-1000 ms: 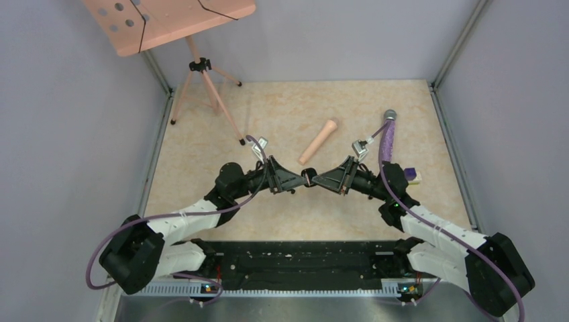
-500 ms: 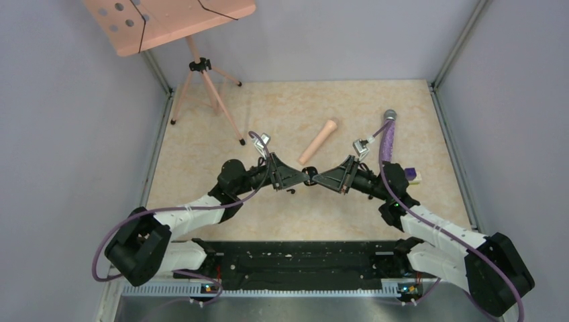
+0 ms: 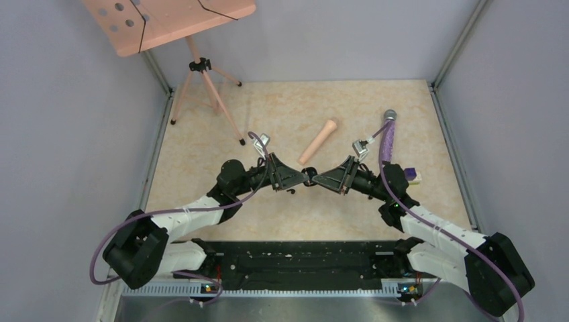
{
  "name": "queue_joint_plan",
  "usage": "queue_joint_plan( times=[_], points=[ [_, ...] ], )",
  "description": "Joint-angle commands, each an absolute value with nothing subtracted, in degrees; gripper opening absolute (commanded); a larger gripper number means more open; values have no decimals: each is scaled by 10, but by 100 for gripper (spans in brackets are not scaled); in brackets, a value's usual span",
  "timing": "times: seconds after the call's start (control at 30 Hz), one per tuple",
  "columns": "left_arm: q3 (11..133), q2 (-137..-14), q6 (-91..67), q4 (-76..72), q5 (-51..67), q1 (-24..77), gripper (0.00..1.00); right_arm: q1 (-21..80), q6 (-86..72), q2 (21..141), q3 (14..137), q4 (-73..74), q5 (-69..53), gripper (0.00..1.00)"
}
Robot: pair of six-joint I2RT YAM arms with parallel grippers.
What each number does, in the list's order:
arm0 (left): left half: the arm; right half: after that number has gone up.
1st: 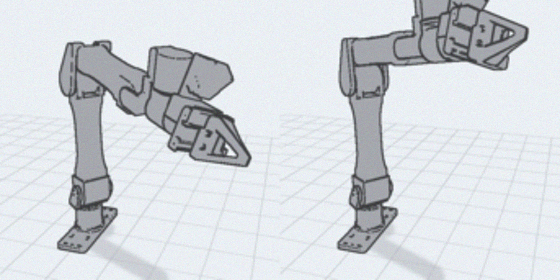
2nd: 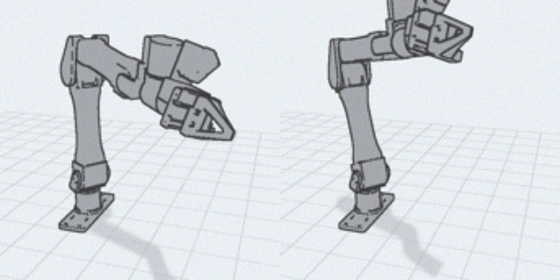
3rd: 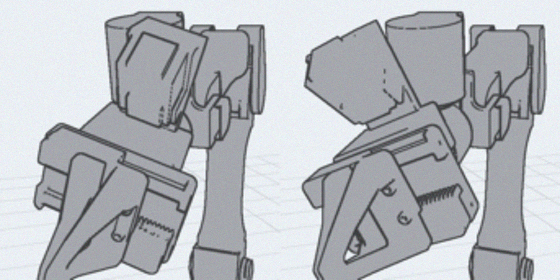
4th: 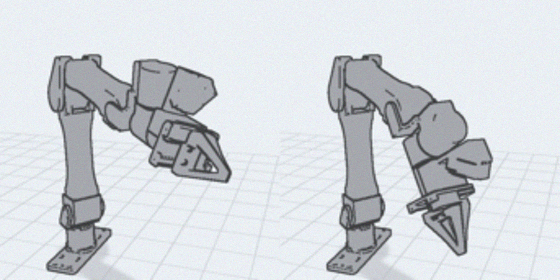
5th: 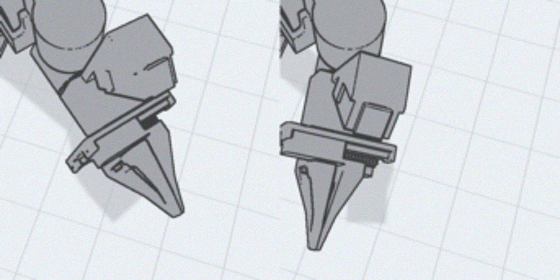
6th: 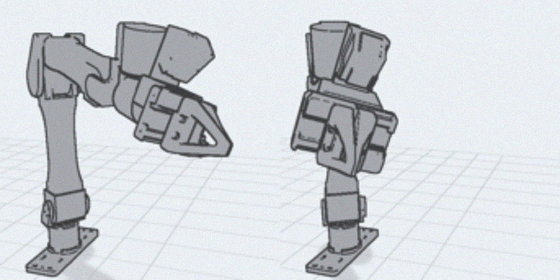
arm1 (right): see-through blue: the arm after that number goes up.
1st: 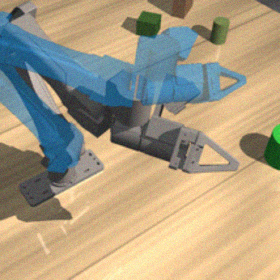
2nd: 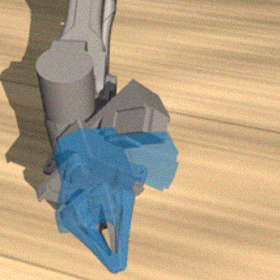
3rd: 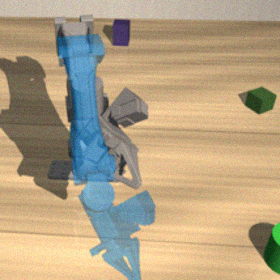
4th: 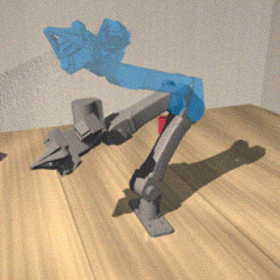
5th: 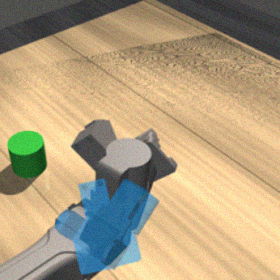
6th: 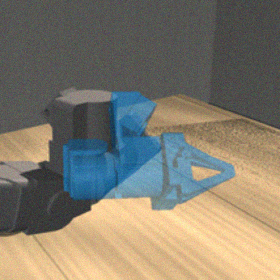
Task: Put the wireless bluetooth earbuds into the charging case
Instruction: Pass from the right arm to the left
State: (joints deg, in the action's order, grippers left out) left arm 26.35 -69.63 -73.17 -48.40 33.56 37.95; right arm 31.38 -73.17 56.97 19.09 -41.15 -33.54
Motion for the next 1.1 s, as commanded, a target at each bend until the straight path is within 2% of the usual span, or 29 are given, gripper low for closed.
queue_joint_plan(
  times=[0.0,0.23,0.43,0.53,0.9,1.07],
  points=[
    [276,-663,-735,-542,355,382,0,304,-720,575,178,-387,-302,15],
    [270,-653,-736,-543,351,381,0,303,-712,570,174,-357,-282,15],
    [265,-646,-734,-539,344,381,0,301,-707,556,173,-328,-265,28],
    [264,-644,-733,-538,345,381,0,299,-699,547,177,-304,-256,31],
    [267,-647,-737,-539,347,379,0,296,-678,552,188,-275,-257,33],
    [277,-645,-722,-500,347,378,0,296,-644,536,211,-212,-235,36]
  ],
)
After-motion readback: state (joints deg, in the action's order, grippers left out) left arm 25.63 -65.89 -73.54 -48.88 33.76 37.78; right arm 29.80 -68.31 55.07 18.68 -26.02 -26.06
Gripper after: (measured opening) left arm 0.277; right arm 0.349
